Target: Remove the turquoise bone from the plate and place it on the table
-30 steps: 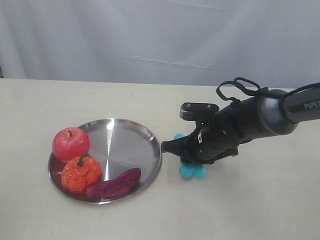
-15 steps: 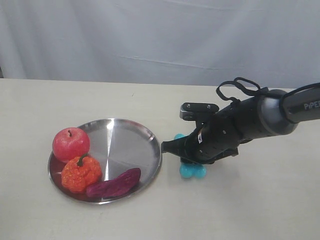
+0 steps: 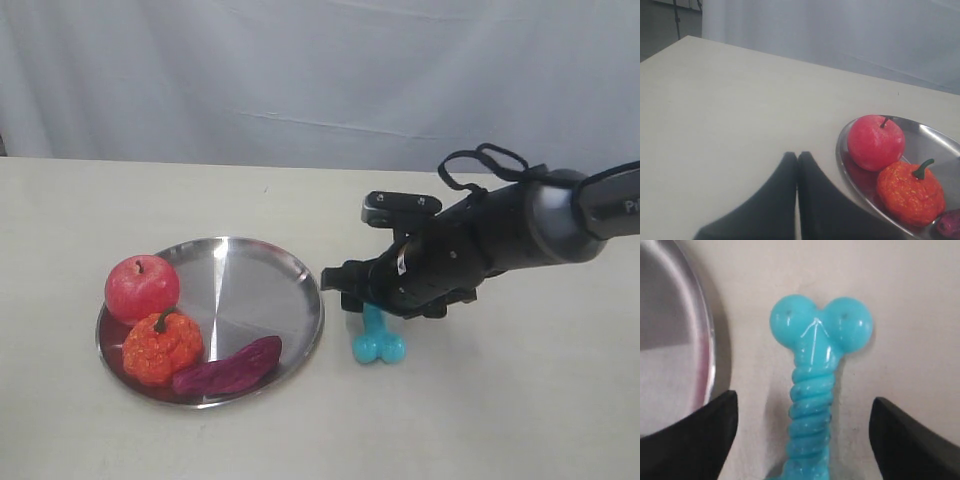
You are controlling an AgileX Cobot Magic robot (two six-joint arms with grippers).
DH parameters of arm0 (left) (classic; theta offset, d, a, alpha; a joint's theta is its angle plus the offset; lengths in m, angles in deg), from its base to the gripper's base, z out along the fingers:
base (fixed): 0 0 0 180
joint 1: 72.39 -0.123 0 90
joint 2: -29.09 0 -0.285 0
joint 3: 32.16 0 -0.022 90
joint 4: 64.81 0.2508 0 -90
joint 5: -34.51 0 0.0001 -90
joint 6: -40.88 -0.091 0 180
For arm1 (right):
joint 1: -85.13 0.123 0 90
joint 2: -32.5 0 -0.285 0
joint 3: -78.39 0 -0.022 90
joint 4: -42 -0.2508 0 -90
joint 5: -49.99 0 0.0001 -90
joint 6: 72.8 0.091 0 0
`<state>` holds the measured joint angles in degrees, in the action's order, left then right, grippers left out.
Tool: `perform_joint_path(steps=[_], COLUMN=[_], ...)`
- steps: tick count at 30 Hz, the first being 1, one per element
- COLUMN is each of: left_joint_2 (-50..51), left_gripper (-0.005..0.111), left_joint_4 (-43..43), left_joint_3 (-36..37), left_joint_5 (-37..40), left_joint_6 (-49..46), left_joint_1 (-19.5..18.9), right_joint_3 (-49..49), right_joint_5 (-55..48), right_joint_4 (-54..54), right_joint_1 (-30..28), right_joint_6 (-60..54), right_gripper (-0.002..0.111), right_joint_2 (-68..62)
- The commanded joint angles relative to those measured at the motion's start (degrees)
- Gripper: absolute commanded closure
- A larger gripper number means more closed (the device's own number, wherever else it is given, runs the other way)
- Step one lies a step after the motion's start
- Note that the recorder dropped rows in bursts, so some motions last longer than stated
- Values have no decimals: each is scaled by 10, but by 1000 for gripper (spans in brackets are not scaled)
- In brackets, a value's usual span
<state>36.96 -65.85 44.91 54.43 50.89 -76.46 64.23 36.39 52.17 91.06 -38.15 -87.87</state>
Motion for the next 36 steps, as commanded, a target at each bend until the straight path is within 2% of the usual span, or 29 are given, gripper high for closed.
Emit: perform_joint_path(steps=[1, 6, 8, 14, 18, 26, 36], left_joint_2=[-1, -1, -1, -1, -1, -1, -1], left_gripper=[107, 107, 107, 107, 107, 107, 107], left_joint_4=[-2, -2, -2, -2, -2, -2, -2], left_joint_3=[1, 1, 1, 1, 1, 1, 1], left_joint_5=[-3, -3, -3, -3, -3, -3, -3], left_joint_6=[1, 1, 1, 1, 1, 1, 1], left_joint_1=[3, 3, 3, 3, 3, 3, 3], right_joint_3=[2, 2, 2, 2, 2, 2, 2], right_joint_5=[-18, -61, -86, -172, -216, -259, -258], right_joint_4=[4, 4, 4, 4, 4, 15, 17], right_joint_1=[-3, -3, -3, -3, -3, -3, -3], right_joint_6=[1, -22, -46, -91, -93, -122, -121], right_gripper=[39, 42, 52, 90, 109, 109, 109], right_joint_2=[62, 166, 210, 356, 439, 565, 647])
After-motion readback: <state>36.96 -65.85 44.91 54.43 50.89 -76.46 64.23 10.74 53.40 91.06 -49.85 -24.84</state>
